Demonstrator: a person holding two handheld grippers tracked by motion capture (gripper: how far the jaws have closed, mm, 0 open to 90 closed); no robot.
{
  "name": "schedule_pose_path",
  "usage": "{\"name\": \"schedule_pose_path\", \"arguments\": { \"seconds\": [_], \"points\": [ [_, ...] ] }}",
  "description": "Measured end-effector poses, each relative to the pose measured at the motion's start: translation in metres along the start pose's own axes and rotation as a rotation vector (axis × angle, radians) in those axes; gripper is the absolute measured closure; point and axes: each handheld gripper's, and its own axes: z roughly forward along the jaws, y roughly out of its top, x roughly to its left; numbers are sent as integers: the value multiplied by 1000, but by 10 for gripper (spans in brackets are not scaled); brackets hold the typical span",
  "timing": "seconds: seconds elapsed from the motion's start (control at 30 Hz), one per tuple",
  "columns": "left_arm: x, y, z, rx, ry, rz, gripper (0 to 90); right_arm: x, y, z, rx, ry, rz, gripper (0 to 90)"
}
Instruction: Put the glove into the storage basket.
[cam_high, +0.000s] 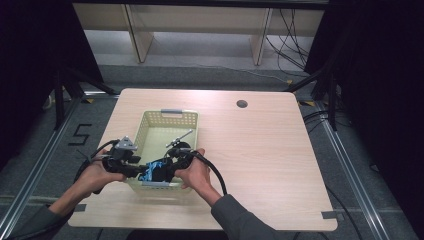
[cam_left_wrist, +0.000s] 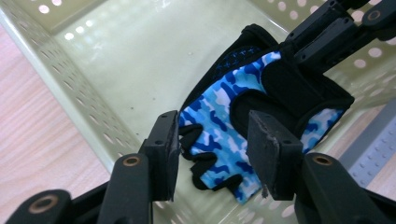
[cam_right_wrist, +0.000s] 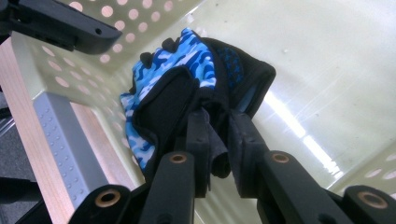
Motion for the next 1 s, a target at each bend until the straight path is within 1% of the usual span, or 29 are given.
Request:
{"name": "schedule_pose_path", "arguments": {
  "seconds": [0.03, 0.07, 0.1, 0.13, 0.17, 0.2, 0.23, 0.27, 0.3, 0.33, 0.37, 0.4, 0.43, 0.47, 0.5, 0.53, 0.57, 0.6, 0.63, 0.67, 0.7, 0.73, 0.8, 0.83, 0.87, 0.9, 0.93, 0.97, 1.0],
  "points": [
    [-1, -1, 1, -11, 11, -5, 533, 1, 0, 0, 7, 4, 6, 782],
    [-2, -1, 1, -18, 16, -12, 526, 1, 0, 0, 2, -12, -5, 774],
    [-2, -1, 0, -22, 18, -12, 506, 2, 0, 0, -1, -24, -14, 721],
    [-2, -1, -2, -19, 19, -13, 491, 3, 1, -1, -10, -43, -15, 673],
    [-2, -1, -2, -19, 19, -13, 484, 3, 2, -3, -21, -48, -16, 670],
    [-5, -1, -3, -52, 32, -37, 479, 3, 4, -5, -40, -52, -30, 651],
    [-5, -1, -6, -57, 30, -33, 469, 4, 5, -7, -48, -55, -25, 632],
    [-7, 0, -7, -68, 31, -52, 452, 4, 7, -10, -66, -56, -27, 600],
    [-7, 0, -9, -72, 32, -48, 442, 3, 8, -13, -79, -66, -36, 592],
    [-7, 0, -9, -72, 32, -48, 433, 3, 8, -13, -79, -66, -36, 592],
    [-8, 1, -13, -83, 40, -52, 424, 1, 11, -19, -124, -62, -47, 569],
    [-9, 1, -14, -88, 36, -56, 417, 2, 11, -22, -133, -58, -31, 554],
    [-9, 1, -16, -94, 31, -57, 407, 1, 11, -24, -142, -62, -32, 540],
    [-10, 2, -17, -100, 36, -64, 397, 0, 11, -29, -153, -61, -32, 523],
    [-11, 2, -18, -107, 38, -71, 389, -1, 10, -32, -172, -48, -23, 514],
    [-12, 2, -18, -118, 30, -76, 380, -3, 9, -36, -179, -55, -27, 506],
    [-12, 2, -18, -118, 30, -76, 375, -3, 9, -36, -179, -55, -27, 506],
    [-14, 2, -19, -123, 34, -75, 367, -4, 6, -46, -193, -51, 10, 503],
    [-17, 2, -21, -128, 26, -65, 363, -5, 5, -49, -202, -54, 23, 494],
    [-19, 3, -21, -135, 28, -80, 360, -8, 3, -52, -223, -57, 2, 493],
    [-21, 3, -22, -141, 21, -72, 357, -10, 2, -54, -245, -41, -30, 492],
    [-23, 4, -23, -143, 15, -64, 353, -12, -1, -59, -259, -35, -31, 489],
    [-26, 5, -23, -148, 11, -60, 349, -13, -3, -63, -257, -40, -25, 481],
    [-31, 6, -25, -153, 5, -55, 343, -16, -9, -72, -269, -44, -22, 464],
    [-33, 7, -25, -162, 2, -60, 341, -19, -12, -75, -289, -30, -25, 460],
    [-37, 8, -26, -172, -5, -57, 340, -20, -14, -77, -294, -19, -13, 458],
    [-40, 9, -26, -175, -15, -51, 340, -24, -17, -81, -301, -14, -16, 456],
    [-44, 10, -27, -183, -18, -44, 340, -25, -21, -84, -302, -14, 0, 453],
    [-48, 11, -27, -190, -27, -41, 339, -28, -24, -86, -317, -7, -6, 450]
  ]
}}
